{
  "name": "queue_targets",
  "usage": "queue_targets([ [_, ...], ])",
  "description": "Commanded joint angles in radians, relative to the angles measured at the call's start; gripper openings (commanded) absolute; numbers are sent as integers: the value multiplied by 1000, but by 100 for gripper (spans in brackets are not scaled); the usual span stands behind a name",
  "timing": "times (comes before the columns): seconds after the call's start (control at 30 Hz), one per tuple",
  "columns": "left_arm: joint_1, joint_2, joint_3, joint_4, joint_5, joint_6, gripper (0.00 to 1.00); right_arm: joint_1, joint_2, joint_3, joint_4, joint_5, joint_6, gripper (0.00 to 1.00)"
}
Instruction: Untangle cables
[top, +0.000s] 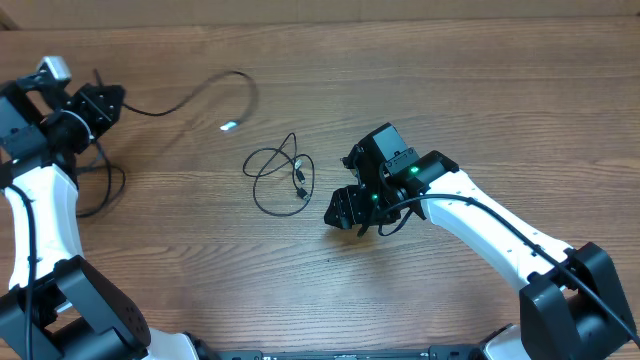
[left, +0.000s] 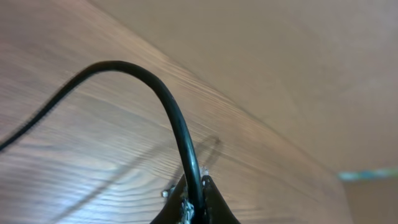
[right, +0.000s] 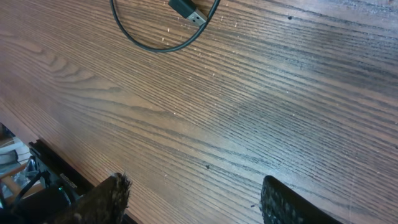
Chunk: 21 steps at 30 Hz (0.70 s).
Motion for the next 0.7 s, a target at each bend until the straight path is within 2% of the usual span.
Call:
queue_targets([
  [0.0, 19, 1, 18, 2, 56, 56, 4, 5, -1, 0, 0, 3, -7, 66],
  [0.3, 166, 1, 18, -60, 44, 48, 4, 5, -1, 0, 4, 3, -7, 66],
  [0.37, 211, 1, 18, -98, 17, 48, 23, 5, -1, 0, 5, 3, -7, 66],
  [0.4, 255, 1, 18, -140, -11, 47, 44, 5, -1, 0, 5, 3, -7, 66],
  [0.43, 273, 1, 18, -158, -26, 47, 60, 5, -1, 0, 5, 3, -7, 66],
  [0.53, 331, 1, 18, -200, -82, 18, 76, 5, -1, 0, 4, 3, -7, 66],
  [0.67, 384, 1, 18, -238, -134, -29, 80, 5, -1, 0, 5, 3, -8, 66],
])
